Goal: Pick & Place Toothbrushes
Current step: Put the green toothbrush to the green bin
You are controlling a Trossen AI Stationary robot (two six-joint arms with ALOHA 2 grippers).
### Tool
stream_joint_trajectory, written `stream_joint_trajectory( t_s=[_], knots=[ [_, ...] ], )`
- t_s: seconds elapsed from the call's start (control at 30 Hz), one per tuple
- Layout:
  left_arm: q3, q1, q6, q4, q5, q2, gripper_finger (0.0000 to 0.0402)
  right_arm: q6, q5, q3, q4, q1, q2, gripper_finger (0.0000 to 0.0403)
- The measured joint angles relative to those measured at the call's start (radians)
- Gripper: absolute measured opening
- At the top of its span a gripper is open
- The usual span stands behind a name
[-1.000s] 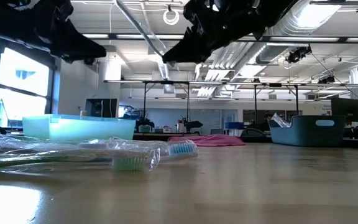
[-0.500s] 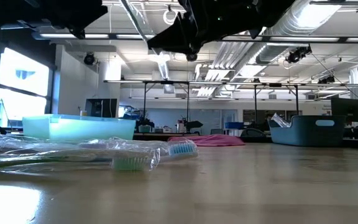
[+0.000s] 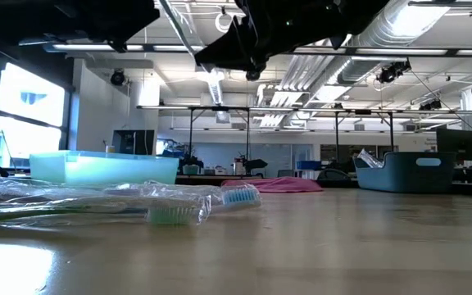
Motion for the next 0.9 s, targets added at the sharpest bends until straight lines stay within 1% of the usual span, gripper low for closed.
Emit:
stream_joint_trajectory(
  t_s=[0.17,0.3,0.4,0.63,0.9],
  knots=[
    [0.000,0.000,0.009,0.105,0.000,0.068,0.0136,0.008,0.000,0.000,-0.015,0.000,0.000,0.0041],
    [0.000,0.000,0.009,0.139,-0.010,0.083,0.0136,0.015,0.000,0.000,-0.026,0.002,-0.001,0.0041],
    [0.000,0.000,0.008,0.138,-0.013,0.082,0.0136,0.015,-0.002,0.000,-0.036,0.002,-0.002,0.0041],
    [0.000,0.000,0.008,0.139,-0.013,0.083,0.0136,0.018,-0.049,0.000,-0.047,0.002,-0.002,0.0041],
    [0.015,0.000,0.002,0.145,-0.015,0.092,0.0136,0.019,-0.049,0.000,-0.066,0.002,-0.002,0.0041]
  ],
)
